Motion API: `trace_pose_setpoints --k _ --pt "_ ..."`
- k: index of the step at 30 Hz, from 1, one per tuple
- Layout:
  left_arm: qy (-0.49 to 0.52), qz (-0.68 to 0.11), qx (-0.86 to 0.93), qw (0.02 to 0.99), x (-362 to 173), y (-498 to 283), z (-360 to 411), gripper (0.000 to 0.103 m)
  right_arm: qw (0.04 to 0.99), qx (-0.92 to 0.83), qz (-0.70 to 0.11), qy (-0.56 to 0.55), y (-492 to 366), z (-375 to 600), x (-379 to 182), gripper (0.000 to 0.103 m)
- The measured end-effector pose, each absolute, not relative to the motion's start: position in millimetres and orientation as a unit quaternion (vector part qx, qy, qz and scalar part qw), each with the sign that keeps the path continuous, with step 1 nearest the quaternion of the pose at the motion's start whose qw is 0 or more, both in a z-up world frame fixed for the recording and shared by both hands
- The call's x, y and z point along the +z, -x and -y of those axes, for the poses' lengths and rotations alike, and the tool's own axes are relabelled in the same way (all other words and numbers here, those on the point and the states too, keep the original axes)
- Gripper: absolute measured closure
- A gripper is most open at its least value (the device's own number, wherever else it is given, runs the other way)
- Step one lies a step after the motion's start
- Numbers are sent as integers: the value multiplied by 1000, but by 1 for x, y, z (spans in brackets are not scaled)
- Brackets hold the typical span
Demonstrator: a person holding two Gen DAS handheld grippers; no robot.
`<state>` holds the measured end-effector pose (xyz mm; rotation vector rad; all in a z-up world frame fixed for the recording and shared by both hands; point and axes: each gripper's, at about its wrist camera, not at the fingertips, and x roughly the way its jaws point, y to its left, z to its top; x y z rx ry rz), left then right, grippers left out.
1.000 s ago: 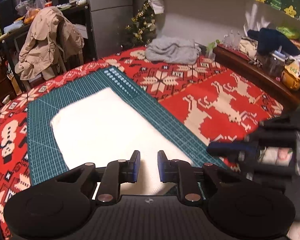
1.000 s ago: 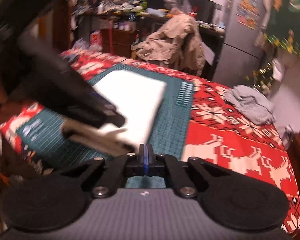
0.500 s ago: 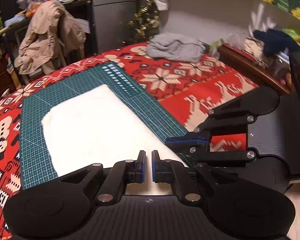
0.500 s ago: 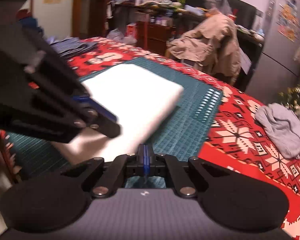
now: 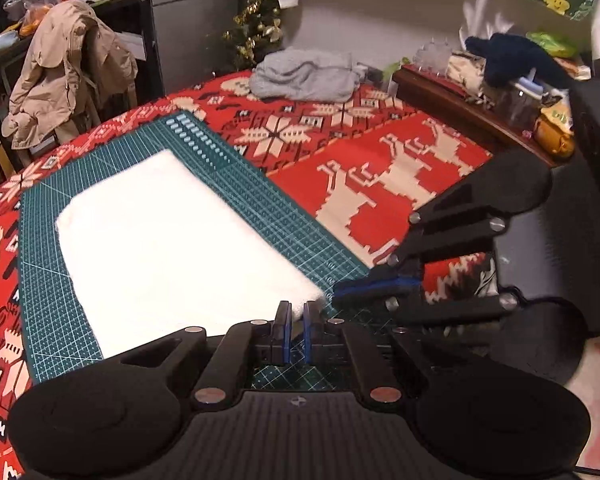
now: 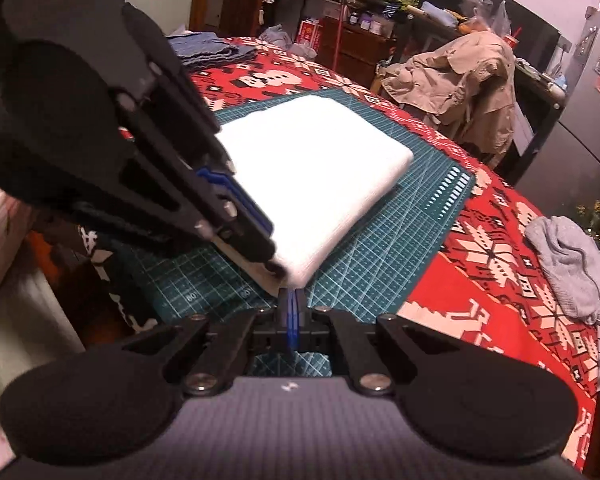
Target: Fold clothes
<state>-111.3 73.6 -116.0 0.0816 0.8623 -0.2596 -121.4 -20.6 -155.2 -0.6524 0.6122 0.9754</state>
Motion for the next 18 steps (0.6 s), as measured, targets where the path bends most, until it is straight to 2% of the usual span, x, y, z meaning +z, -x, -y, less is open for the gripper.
trace_pose_setpoints --k 8,14,18 --pt "-29 -414 -82 906 -121 86 -85 97 805 424 -299 287 86 7 -160 101" --pt "-12 -422 -98 901 -117 90 -91 97 771 468 -307 305 104 13 -158 102" --pt "-10 -412 -76 908 -110 72 -101 97 781 463 -306 287 95 23 -148 101"
